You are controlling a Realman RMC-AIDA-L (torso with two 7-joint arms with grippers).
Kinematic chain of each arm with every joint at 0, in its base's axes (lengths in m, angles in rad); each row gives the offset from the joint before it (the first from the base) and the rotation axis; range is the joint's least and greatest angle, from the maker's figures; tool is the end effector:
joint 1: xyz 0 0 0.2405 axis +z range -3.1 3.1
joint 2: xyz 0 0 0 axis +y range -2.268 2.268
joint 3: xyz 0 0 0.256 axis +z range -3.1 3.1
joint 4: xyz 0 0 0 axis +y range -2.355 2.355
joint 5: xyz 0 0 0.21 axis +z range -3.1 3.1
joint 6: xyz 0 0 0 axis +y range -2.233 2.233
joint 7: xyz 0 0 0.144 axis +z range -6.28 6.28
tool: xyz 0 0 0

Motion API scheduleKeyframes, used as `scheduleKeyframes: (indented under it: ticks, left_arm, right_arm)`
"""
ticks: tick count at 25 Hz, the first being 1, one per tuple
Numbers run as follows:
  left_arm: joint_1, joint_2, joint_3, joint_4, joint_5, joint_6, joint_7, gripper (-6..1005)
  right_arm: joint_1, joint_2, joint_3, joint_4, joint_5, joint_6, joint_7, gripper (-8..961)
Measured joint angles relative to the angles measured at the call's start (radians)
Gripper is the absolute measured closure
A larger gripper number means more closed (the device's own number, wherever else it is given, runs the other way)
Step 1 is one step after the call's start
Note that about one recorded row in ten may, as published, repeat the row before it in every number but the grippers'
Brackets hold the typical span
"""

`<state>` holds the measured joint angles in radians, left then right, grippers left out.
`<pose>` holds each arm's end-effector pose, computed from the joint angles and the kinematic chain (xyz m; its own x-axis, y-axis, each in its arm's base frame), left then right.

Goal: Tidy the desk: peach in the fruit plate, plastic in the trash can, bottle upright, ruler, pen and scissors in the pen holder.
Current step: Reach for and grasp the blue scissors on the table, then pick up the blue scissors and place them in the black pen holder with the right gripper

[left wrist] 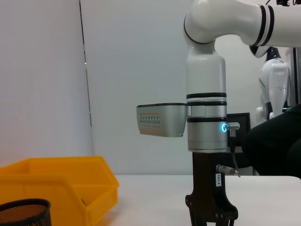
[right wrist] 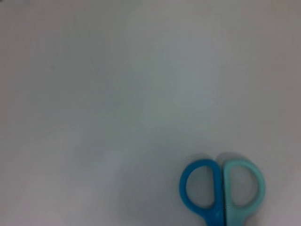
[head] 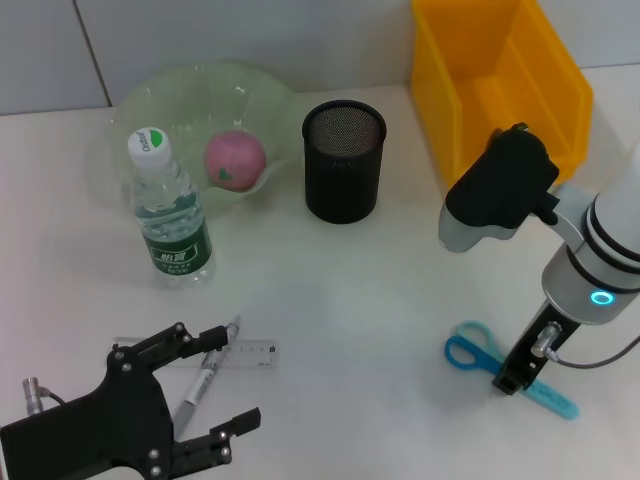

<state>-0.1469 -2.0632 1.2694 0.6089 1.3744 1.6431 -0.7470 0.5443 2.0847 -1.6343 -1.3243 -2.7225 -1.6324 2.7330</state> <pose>-0.2827 0.2165 -0.0330 0.7600 -0.0524 0.6478 0.1666 -0.9477 -0.2722 0.2109 0.3135 -0.0319 0.5596 -0.7002 0.4434 -0.5219 -0.7133 -0.4677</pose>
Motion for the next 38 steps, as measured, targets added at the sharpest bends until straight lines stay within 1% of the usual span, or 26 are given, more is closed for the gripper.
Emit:
scheduleKeyframes:
  ticks: [6, 15, 16, 17, 20, 21, 24, 25, 26, 27, 29, 30, 31, 32, 34, 35, 36, 37, 38]
  left_arm:
    - [0.0, 0.0, -0.003, 0.0, 0.0, 0.006, 0.0, 213]
    - [0.0, 0.0, -0.005, 0.0, 0.0, 0.006, 0.0, 213]
    - [0.0, 0.0, -0.005, 0.0, 0.0, 0.006, 0.0, 213]
    - [0.0, 0.0, -0.005, 0.0, 0.0, 0.006, 0.0, 213]
    - [0.0, 0.0, -0.006, 0.0, 0.0, 0.011, 0.0, 213]
    - [0.0, 0.0, -0.006, 0.0, 0.0, 0.016, 0.0, 213]
    - [0.0, -0.001, -0.007, 0.0, 0.0, 0.019, 0.0, 213]
    - [0.0, -0.001, -0.007, 0.0, 0.0, 0.019, 0.0, 213]
    - [0.0, -0.002, -0.006, 0.0, 0.0, 0.019, 0.0, 213]
    - [0.0, -0.002, -0.006, 0.0, 0.0, 0.019, 0.0, 213]
    - [0.0, -0.002, -0.004, 0.0, 0.0, 0.019, 0.0, 213]
    - [-0.001, -0.002, -0.005, 0.0, 0.0, 0.018, 0.0, 213]
    - [-0.002, -0.002, -0.006, -0.001, 0.0, 0.018, 0.0, 213]
    - [-0.002, -0.002, -0.006, -0.001, 0.0, 0.018, 0.0, 213]
    - [-0.003, -0.002, -0.007, -0.002, 0.0, 0.018, 0.0, 213]
    - [-0.003, -0.003, -0.007, -0.002, -0.001, 0.018, -0.002, 213]
    - [-0.003, -0.003, -0.007, -0.002, -0.001, 0.019, -0.005, 213]
    - [-0.003, -0.003, -0.007, -0.002, -0.001, 0.019, -0.005, 213]
    - [-0.003, -0.003, -0.007, -0.002, -0.001, 0.019, -0.007, 212]
  right_arm:
    - [-0.009, -0.002, 0.008, -0.038, 0.003, -0.015, 0.0, 686]
    - [-0.015, -0.003, 0.023, -0.055, 0.002, -0.008, -0.001, 732]
    - [-0.027, -0.003, 0.053, -0.087, 0.0, -0.002, -0.002, 737]
    - [-0.027, -0.003, 0.053, -0.087, 0.0, -0.002, -0.002, 737]
    - [-0.055, -0.002, 0.144, -0.163, 0.0, 0.016, -0.02, 737]
    - [-0.078, 0.0, 0.22, -0.228, 0.014, 0.049, -0.046, 737]
    - [-0.112, 0.001, 0.323, -0.284, 0.111, 0.146, -0.103, 737]
    - [-0.112, 0.001, 0.323, -0.284, 0.111, 0.146, -0.103, 737]
    - [-0.128, -0.002, 0.387, -0.286, 0.229, 0.244, -0.174, 737]
    - [-0.128, -0.002, 0.387, -0.286, 0.229, 0.244, -0.174, 737]
    - [-0.134, -0.003, 0.415, -0.251, 0.354, 0.353, -0.268, 737]
    - [-0.135, -0.003, 0.418, -0.23, 0.414, 0.401, -0.312, 737]
    - [-0.129, -0.004, 0.409, -0.167, 0.537, 0.492, -0.428, 737]
    - [-0.129, -0.004, 0.409, -0.167, 0.537, 0.492, -0.428, 737]
    - [-0.119, -0.004, 0.392, -0.1, 0.652, 0.583, -0.551, 737]
    - [-0.112, -0.003, 0.379, -0.056, 0.715, 0.631, -0.622, 737]
    - [-0.091, -0.004, 0.352, 0.038, 0.84, 0.695, -0.767, 736]
    - [-0.091, -0.004, 0.352, 0.038, 0.84, 0.695, -0.767, 736]
    - [-0.081, -0.004, 0.342, 0.077, 0.884, 0.712, -0.822, 736]
